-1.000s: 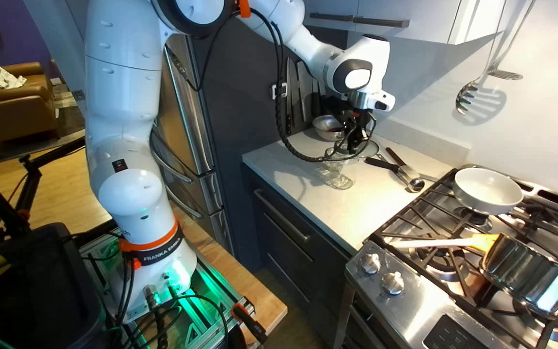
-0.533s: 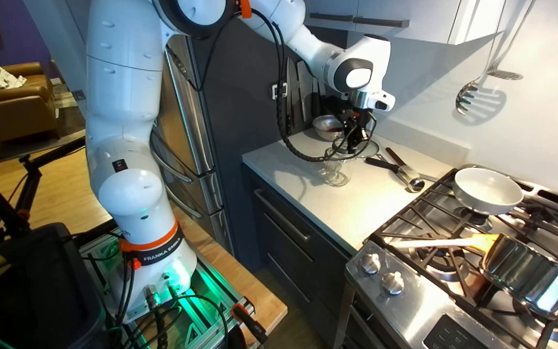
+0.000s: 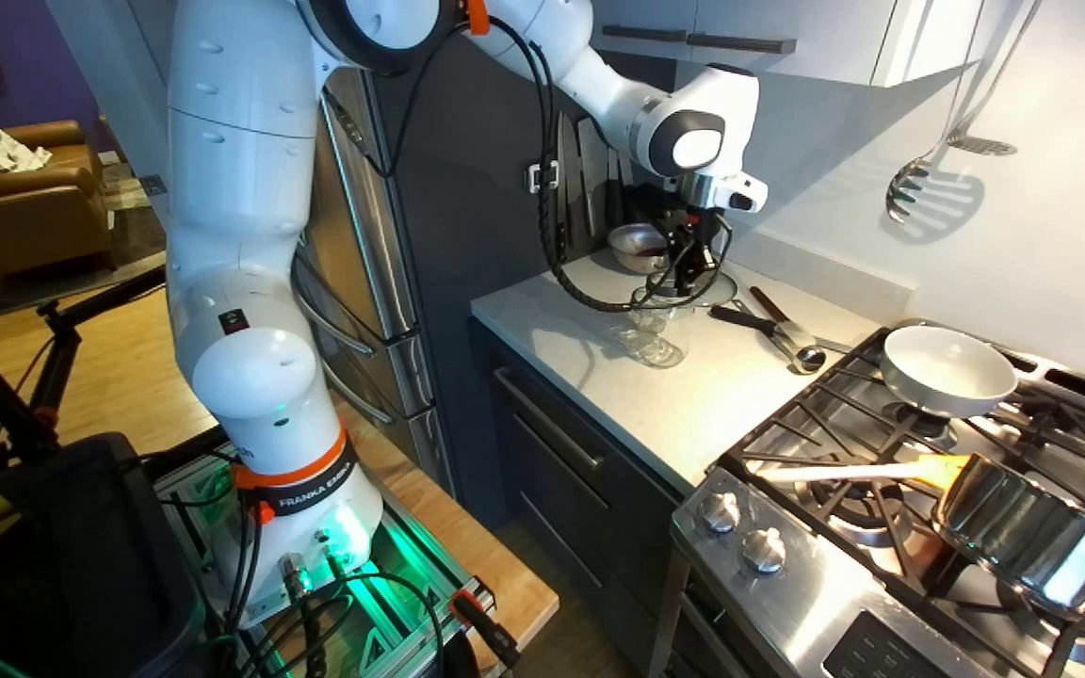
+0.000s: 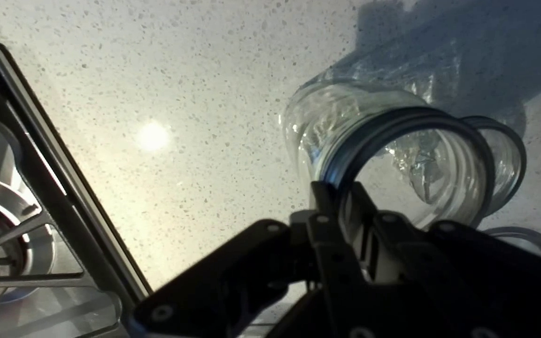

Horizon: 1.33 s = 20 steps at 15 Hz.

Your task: Remove the lids from the big and small jug

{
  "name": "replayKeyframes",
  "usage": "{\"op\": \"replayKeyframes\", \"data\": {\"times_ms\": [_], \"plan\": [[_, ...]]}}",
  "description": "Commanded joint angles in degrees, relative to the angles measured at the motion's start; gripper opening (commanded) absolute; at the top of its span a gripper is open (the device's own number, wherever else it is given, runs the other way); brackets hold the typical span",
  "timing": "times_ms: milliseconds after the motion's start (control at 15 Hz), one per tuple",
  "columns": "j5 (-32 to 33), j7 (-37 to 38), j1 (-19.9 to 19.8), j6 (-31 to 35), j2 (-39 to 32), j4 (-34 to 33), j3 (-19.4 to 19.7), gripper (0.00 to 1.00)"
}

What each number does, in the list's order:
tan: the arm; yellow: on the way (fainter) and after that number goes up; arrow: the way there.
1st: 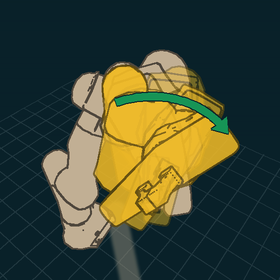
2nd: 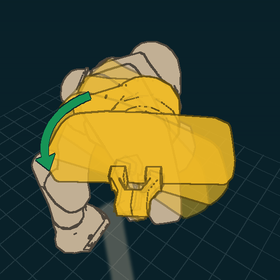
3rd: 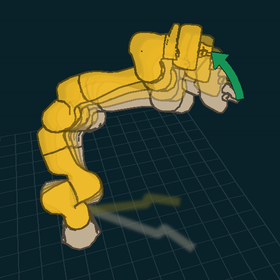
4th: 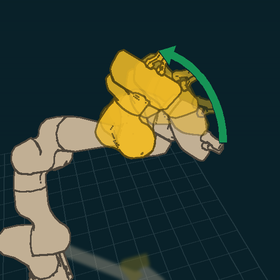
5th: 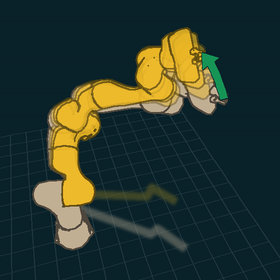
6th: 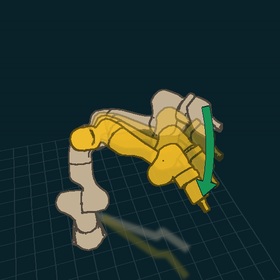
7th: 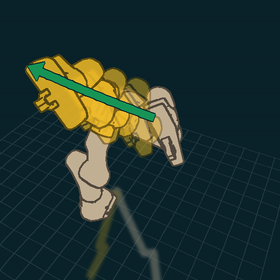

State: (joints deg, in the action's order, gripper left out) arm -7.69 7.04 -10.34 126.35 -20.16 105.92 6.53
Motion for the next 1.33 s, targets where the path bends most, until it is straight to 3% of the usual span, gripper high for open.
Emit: {"op": "replayKeyframes", "data": {"times_ms": [0,200,667,1067,1267], "plan": [[0.02,-0.58,0.22,-2.18,-0.91,-1.81,0.37,0.1],[0.15,-0.56,0.28,-2.45,-0.94,-2.22,0.38,0.04],[3.87,1.42,2.01,-2.88,1.6,-0.22,1.03,0.02],[13.52,6.82,4.75,-4.46,8.03,7.53,2.1,0.02],[17.17,8.94,5.29,-1.89,11.86,13.11,1.87,0.02]]}}
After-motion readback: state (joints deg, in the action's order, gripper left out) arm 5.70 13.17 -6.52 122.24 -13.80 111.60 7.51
